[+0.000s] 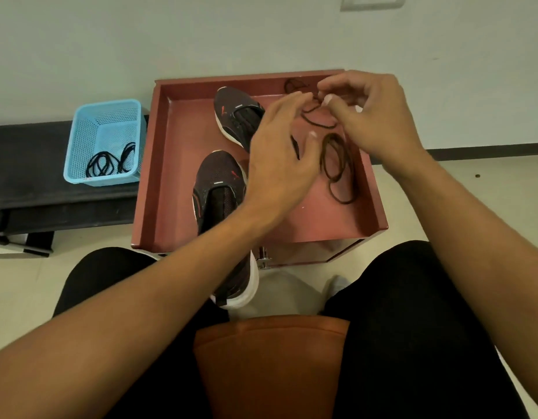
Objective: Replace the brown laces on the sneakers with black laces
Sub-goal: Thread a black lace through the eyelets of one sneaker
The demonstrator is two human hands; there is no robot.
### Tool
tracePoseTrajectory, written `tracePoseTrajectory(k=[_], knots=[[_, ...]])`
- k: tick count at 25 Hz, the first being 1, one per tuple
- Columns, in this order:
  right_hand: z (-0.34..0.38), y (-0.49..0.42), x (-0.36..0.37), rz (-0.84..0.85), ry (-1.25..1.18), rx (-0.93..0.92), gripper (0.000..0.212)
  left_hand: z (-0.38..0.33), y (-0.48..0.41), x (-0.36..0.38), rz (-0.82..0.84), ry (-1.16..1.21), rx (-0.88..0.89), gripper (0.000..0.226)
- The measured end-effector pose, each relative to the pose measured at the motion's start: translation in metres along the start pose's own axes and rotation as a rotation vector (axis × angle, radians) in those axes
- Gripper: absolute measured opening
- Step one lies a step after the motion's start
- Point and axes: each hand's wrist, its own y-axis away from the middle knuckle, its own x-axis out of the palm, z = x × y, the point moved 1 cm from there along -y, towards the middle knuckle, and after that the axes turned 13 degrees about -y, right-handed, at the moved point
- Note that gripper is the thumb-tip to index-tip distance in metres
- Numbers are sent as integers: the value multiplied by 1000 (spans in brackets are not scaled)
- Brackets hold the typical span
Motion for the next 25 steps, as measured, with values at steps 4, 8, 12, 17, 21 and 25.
tracePoseTrajectory(k=[4, 8, 12, 17, 21, 25], knots=[[24, 25, 23, 55, -50, 6, 24, 34, 12, -61, -26, -141, -58, 42], [29, 27, 38, 75, -27, 42, 24, 59, 16, -100, 71, -225, -183, 28], [30, 33, 60, 173, 39, 67, 24, 68, 31, -135, 343, -469, -106, 11], [30, 71, 101, 441, 245, 59, 30, 48, 83, -147, 620, -685, 44, 48], [23, 96, 115, 478, 309, 74, 50, 52, 99, -143, 714, -800, 71, 66], [19, 101, 119, 483, 307, 118, 52, 62, 103, -138, 744, -810, 75, 63]])
